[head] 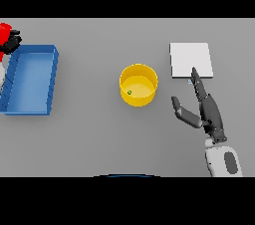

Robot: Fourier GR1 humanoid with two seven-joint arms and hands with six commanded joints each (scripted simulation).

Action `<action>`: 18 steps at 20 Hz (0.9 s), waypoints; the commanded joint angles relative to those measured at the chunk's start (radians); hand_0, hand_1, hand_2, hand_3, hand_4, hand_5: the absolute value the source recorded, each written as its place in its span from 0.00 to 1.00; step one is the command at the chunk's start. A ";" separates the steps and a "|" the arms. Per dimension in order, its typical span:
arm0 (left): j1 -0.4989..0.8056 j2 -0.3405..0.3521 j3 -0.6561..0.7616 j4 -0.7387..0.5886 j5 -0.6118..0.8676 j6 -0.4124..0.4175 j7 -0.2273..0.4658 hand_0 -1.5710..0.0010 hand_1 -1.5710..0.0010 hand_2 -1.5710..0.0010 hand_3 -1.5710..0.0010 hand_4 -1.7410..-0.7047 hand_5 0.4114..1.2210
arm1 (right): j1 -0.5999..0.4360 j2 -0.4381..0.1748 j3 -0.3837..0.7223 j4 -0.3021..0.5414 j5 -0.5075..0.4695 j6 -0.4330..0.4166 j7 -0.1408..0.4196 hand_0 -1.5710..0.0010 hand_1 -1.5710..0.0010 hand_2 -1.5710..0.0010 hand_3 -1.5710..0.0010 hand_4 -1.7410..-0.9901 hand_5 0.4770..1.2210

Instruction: Pick up the red beaker and tilt it to pour out 1 green nut into yellow bowl. Pick up the yellow bowl and place it on the metallic measuring scale.

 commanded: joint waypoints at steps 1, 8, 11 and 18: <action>0.039 -0.005 -0.009 -0.068 0.008 0.008 0.044 0.00 0.00 0.00 0.00 0.00 0.79 | 0.002 0.002 0.002 -0.001 0.004 -0.003 -0.006 1.00 1.00 1.00 1.00 0.76 0.27; 0.204 0.031 -0.029 -0.378 0.115 -0.137 0.164 0.40 0.45 0.48 0.46 0.59 0.36 | -0.003 0.002 0.000 -0.001 -0.005 0.002 0.003 1.00 1.00 1.00 1.00 0.79 0.26; 0.226 0.063 -0.043 -0.415 0.141 -0.222 0.203 0.69 0.72 0.73 0.72 0.80 0.30 | -0.006 0.006 0.001 0.003 -0.007 0.003 0.004 1.00 1.00 1.00 1.00 0.78 0.26; 0.210 0.069 -0.090 -0.386 0.066 -0.210 0.196 0.94 0.94 0.94 0.94 0.92 0.27 | -0.006 -0.003 0.004 0.002 0.029 -0.020 0.004 1.00 1.00 1.00 1.00 0.78 0.24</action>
